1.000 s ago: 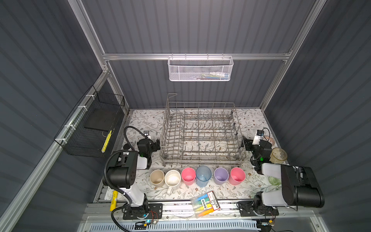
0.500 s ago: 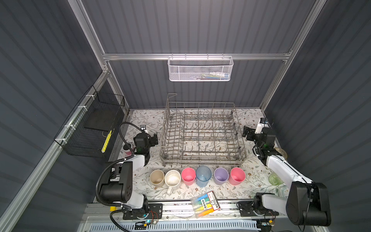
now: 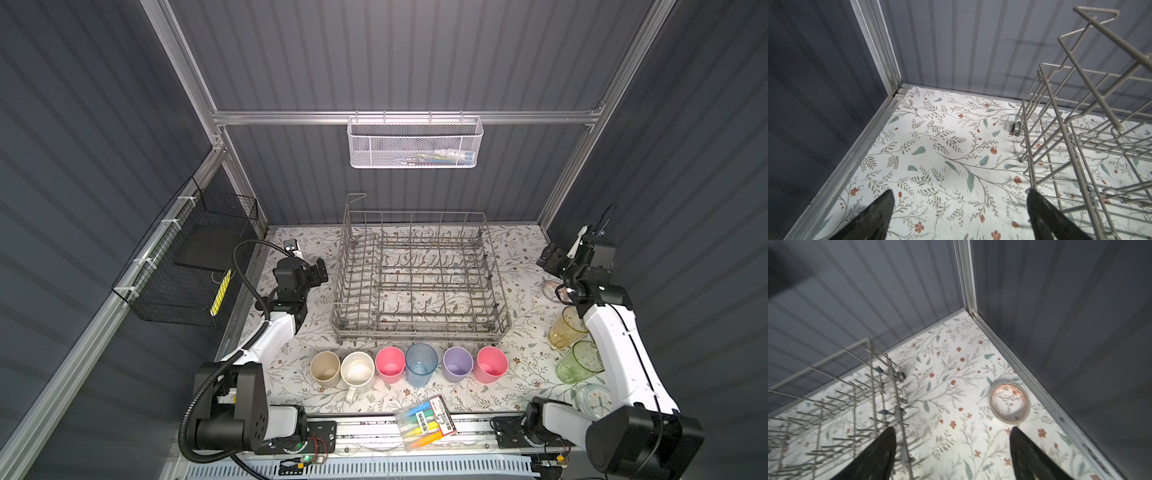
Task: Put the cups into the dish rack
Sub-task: 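Reach the right gripper down and grasp the clear amber glass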
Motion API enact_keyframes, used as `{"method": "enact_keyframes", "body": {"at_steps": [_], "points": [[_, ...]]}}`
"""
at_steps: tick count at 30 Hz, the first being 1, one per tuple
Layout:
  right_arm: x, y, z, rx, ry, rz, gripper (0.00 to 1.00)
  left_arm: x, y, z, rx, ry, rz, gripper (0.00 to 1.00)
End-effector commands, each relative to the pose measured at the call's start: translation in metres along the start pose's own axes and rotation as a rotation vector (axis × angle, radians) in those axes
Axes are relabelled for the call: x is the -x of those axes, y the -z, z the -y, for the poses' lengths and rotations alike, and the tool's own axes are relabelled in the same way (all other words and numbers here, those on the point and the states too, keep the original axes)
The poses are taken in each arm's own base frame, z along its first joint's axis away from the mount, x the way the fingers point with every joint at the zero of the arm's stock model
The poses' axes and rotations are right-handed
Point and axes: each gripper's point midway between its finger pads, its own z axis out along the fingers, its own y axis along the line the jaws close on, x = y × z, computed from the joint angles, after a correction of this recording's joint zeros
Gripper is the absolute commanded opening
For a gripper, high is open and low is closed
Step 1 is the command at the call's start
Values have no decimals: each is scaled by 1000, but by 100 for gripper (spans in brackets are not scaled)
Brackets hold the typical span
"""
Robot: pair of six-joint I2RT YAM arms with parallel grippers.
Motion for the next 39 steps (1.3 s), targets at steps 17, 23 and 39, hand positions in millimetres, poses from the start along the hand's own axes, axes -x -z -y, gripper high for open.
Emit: {"method": "enact_keyframes", "body": {"at_steps": [17,23,39], "points": [[-78,-3,59,-138,-114,-366,54,7,-1,23,-111,37,-24,99],[-83,7,71,-201,-92,-366,53,8,-2,23,-111,30,-24,100],[-111,-1,89,-275,-69,-430,44,4,-3,22,-107,24,-23,100]]}}
